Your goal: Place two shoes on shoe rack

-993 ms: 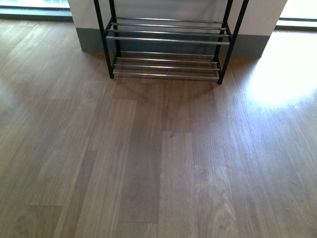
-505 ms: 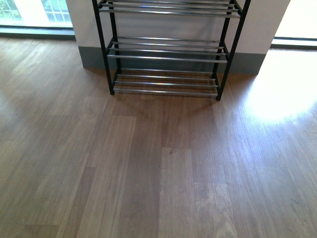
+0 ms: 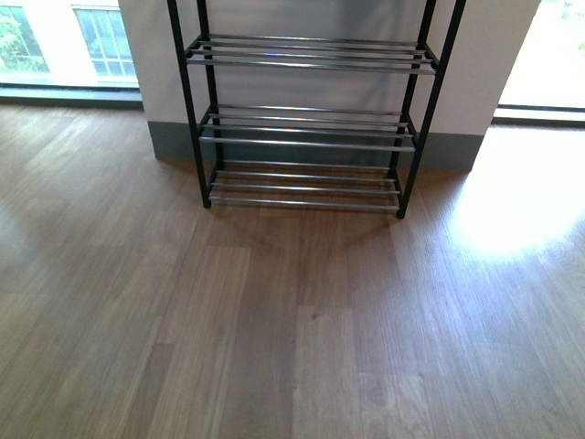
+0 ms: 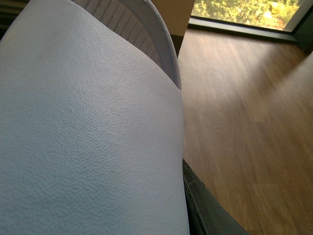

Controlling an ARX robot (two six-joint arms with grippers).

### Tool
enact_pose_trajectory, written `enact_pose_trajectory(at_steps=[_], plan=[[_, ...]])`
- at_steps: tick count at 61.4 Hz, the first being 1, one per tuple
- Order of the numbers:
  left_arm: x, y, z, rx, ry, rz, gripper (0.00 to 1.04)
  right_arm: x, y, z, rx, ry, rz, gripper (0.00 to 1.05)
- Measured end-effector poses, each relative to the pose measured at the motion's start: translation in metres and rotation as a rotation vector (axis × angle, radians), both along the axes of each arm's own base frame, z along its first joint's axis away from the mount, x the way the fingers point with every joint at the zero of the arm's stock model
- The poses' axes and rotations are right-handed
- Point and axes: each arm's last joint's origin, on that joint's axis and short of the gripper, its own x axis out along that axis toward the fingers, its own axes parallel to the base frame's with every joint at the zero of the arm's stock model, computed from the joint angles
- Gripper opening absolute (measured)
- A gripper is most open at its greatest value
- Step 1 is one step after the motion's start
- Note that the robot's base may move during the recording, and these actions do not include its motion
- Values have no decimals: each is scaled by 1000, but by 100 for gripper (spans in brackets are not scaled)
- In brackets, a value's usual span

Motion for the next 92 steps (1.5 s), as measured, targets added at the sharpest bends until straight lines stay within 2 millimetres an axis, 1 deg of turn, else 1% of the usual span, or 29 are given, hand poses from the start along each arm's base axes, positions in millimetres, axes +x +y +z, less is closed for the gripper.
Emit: enact_pose_trajectory(at_steps=[92], plan=[[0,0,0,-4,-1,0,2,0,0,0,0,0,0,1]])
